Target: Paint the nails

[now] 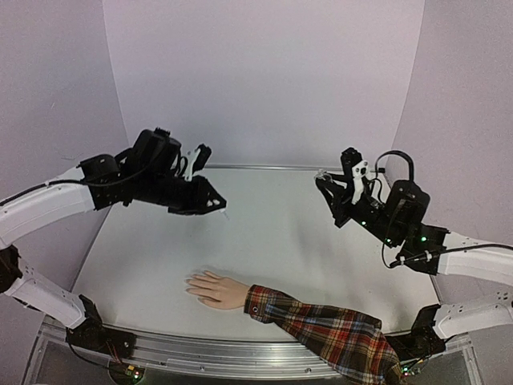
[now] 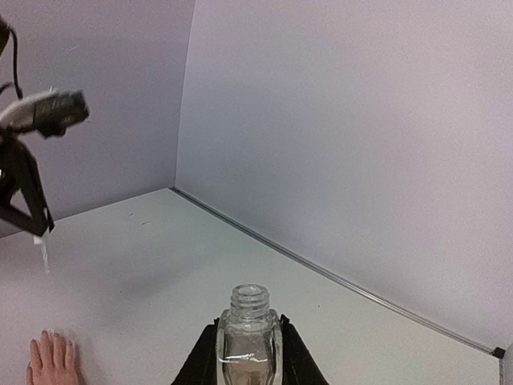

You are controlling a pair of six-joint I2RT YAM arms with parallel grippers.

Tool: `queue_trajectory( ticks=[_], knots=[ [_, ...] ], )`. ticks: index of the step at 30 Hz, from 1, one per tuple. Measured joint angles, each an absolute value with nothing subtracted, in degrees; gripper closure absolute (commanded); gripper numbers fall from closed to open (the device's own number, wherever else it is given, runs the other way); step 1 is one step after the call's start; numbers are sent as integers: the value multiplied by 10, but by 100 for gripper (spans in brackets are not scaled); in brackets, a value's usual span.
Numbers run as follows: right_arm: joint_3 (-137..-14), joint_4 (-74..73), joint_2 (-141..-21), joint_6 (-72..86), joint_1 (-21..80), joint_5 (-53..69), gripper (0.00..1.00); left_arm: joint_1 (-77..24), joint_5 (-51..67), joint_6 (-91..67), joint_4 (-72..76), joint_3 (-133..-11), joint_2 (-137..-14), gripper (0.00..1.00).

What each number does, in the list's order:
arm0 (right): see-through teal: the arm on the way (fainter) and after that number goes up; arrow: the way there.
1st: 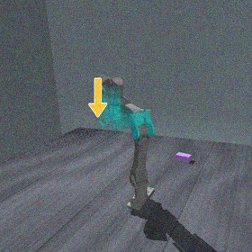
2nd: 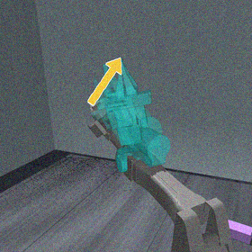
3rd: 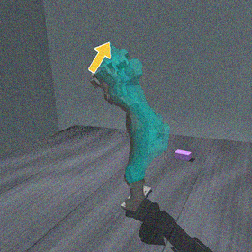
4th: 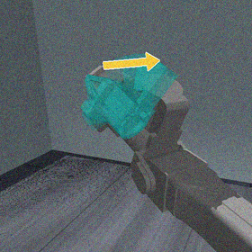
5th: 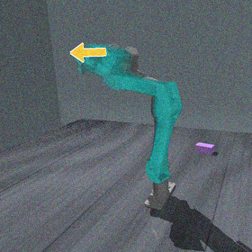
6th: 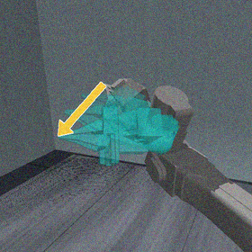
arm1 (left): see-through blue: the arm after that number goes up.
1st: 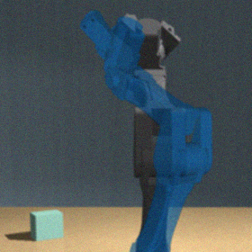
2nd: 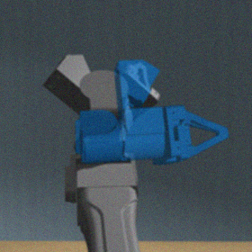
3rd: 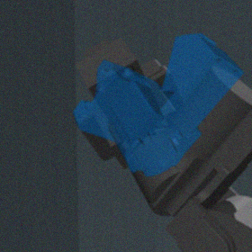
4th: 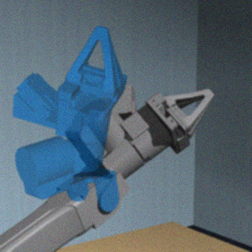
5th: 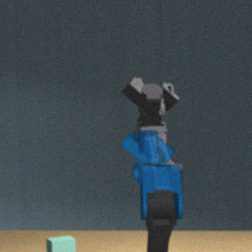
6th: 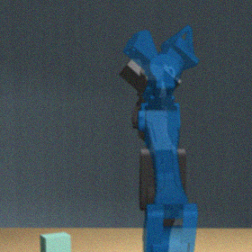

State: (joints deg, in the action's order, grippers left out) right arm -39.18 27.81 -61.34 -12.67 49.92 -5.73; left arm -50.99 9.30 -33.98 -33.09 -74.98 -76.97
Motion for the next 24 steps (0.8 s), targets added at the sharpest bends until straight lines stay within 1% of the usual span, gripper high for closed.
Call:
queue_trajectory(
  ticks=[5,9,12,18,21,24],
  knots=[
    [-369,231,-522,-128,470,-35,100,-537,54,-401,-289,-549,-683,100],
    [-355,186,-460,-134,445,-19,100,-577,-4,-449,-267,-459,-629,100],
    [-346,150,-420,-140,429,-17,100,-597,-53,-489,-263,-423,-605,100],
    [-336,104,-375,-155,421,-15,100,-601,-144,-555,-288,-384,-572,100],
    [-334,94,-366,-161,421,-15,100,-599,-169,-573,-294,-378,-567,100],
    [-333,88,-366,-166,421,-14,100,-580,-165,-585,-292,-362,-566,100]
  ],
)
